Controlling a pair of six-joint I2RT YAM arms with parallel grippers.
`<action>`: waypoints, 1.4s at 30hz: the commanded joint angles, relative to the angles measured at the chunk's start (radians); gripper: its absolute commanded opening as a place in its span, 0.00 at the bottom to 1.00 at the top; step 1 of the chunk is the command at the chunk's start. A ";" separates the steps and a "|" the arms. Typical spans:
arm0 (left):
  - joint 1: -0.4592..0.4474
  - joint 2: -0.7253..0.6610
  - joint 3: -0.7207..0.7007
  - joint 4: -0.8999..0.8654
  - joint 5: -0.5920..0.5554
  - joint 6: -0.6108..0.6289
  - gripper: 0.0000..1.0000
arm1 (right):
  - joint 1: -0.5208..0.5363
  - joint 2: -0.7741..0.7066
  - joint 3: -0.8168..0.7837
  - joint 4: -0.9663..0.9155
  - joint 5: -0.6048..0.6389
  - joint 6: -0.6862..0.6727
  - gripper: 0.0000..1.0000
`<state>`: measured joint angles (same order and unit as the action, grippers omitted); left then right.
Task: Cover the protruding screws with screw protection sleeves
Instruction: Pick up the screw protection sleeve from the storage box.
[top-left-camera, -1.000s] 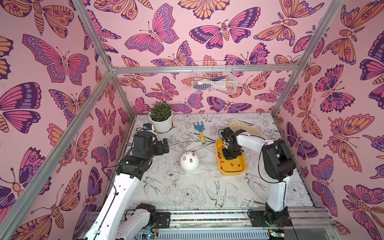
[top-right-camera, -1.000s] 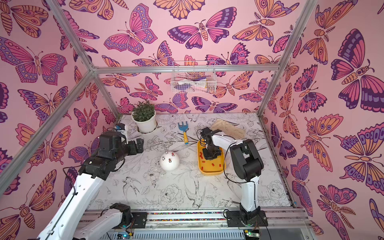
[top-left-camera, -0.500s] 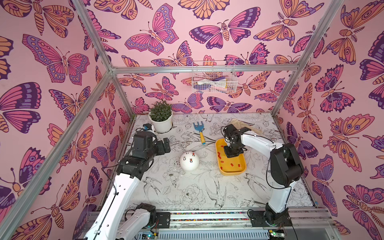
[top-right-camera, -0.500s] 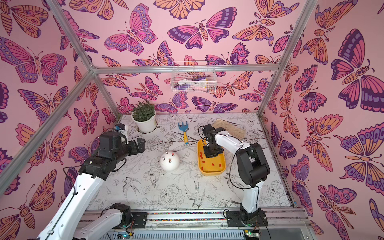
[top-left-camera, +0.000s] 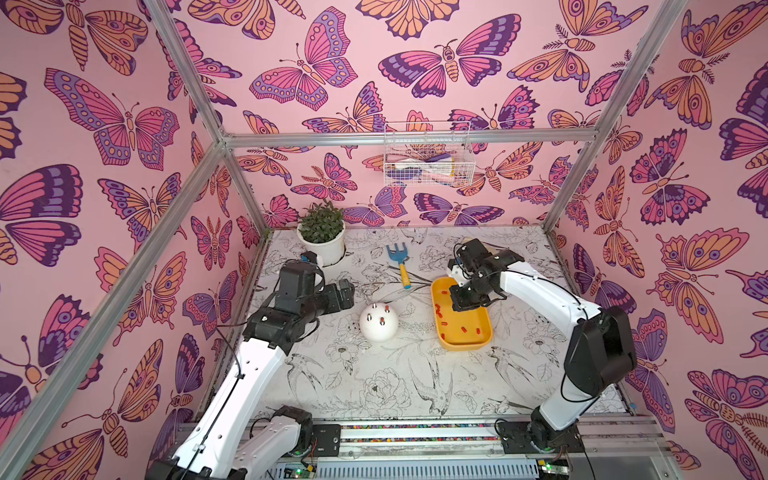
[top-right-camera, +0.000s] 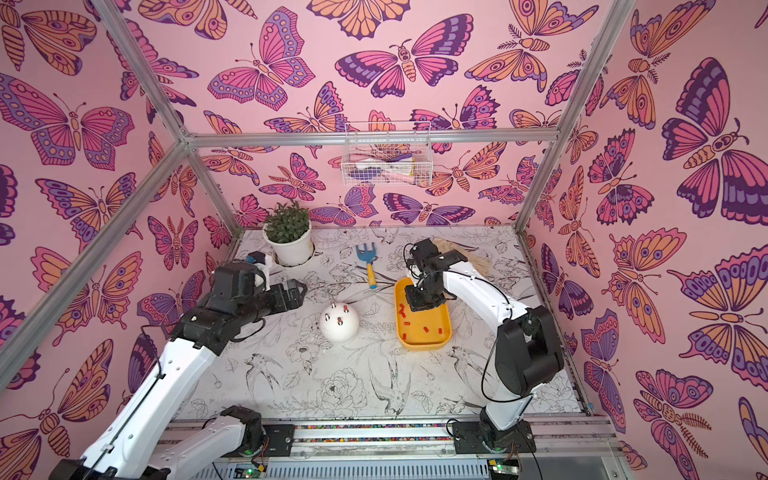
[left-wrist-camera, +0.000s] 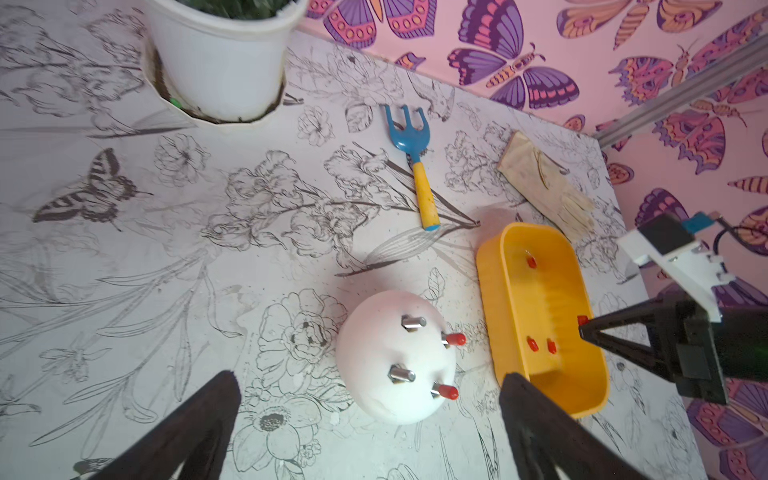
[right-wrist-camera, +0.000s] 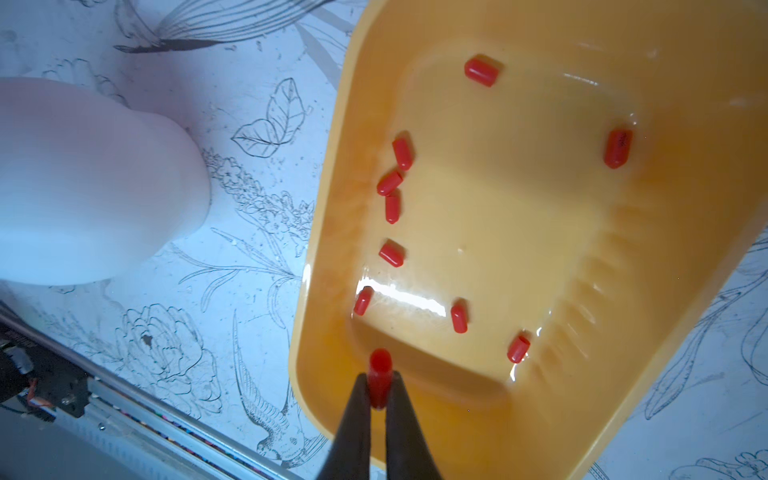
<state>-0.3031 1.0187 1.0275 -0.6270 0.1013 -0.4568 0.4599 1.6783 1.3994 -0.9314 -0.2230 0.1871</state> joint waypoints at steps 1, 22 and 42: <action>-0.079 0.050 -0.014 0.045 0.037 -0.045 1.00 | 0.000 -0.041 -0.003 -0.014 -0.072 -0.036 0.11; -0.327 0.508 0.172 0.409 0.165 -0.142 1.00 | 0.000 -0.159 -0.007 -0.021 -0.119 -0.064 0.11; -0.390 0.667 0.283 0.525 0.263 -0.195 1.00 | -0.003 -0.192 0.026 -0.016 -0.121 -0.049 0.11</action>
<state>-0.6792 1.6657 1.2823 -0.1223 0.3416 -0.6449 0.4595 1.5108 1.3975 -0.9394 -0.3344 0.1322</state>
